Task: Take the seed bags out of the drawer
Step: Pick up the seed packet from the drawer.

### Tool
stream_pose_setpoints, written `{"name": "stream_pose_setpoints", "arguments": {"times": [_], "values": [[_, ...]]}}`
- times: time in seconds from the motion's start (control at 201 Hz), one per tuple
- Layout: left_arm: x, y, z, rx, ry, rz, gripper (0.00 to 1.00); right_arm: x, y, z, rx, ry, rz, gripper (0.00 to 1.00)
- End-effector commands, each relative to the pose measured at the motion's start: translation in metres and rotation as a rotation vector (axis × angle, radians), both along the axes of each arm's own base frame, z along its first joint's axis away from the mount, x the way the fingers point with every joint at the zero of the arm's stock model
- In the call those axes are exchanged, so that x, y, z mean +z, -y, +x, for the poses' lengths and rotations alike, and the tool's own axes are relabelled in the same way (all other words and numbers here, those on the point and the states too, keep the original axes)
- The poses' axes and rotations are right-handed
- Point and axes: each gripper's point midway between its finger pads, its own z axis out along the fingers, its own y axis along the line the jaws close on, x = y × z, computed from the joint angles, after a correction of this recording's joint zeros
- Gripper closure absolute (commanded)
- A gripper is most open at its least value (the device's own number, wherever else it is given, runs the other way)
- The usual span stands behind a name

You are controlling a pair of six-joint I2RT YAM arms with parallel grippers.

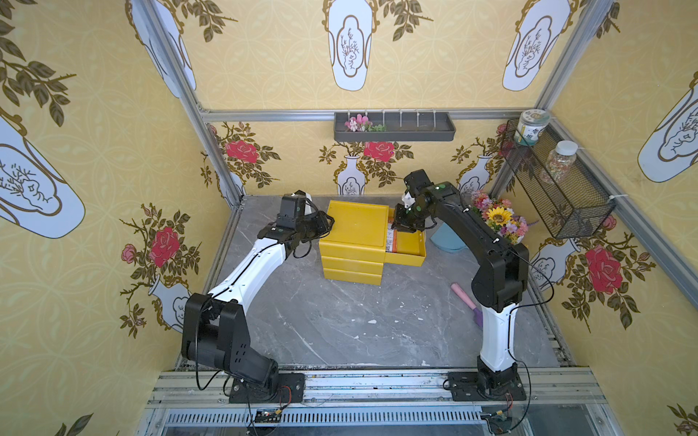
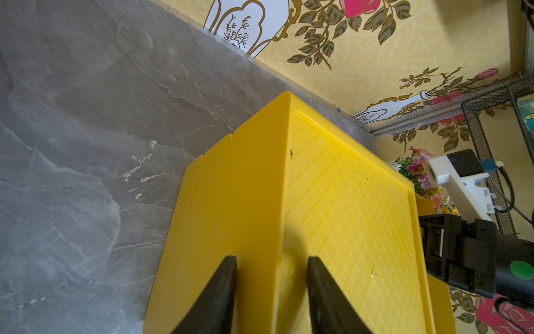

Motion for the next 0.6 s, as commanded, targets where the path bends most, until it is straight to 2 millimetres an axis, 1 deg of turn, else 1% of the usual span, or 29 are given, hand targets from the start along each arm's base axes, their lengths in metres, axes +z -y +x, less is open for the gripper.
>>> {"name": "stream_pose_setpoints", "arguments": {"times": [0.0,0.209,0.438,0.592], "values": [[-0.035,-0.003,-0.024,-0.018,-0.156,0.046,0.56,0.011,-0.005,0.004,0.002,0.031,0.038,0.75],[-0.035,-0.002,-0.023,-0.019,-0.155,0.047,0.56,0.015,-0.01,0.005,-0.002,0.029,0.079,0.79],[-0.036,-0.002,-0.022,-0.018,-0.156,0.047,0.56,0.012,-0.015,0.005,-0.004,0.011,0.117,0.83],[-0.036,-0.003,-0.023,-0.018,-0.157,0.05,0.56,0.011,-0.017,0.006,-0.003,0.005,0.134,0.88]]}}
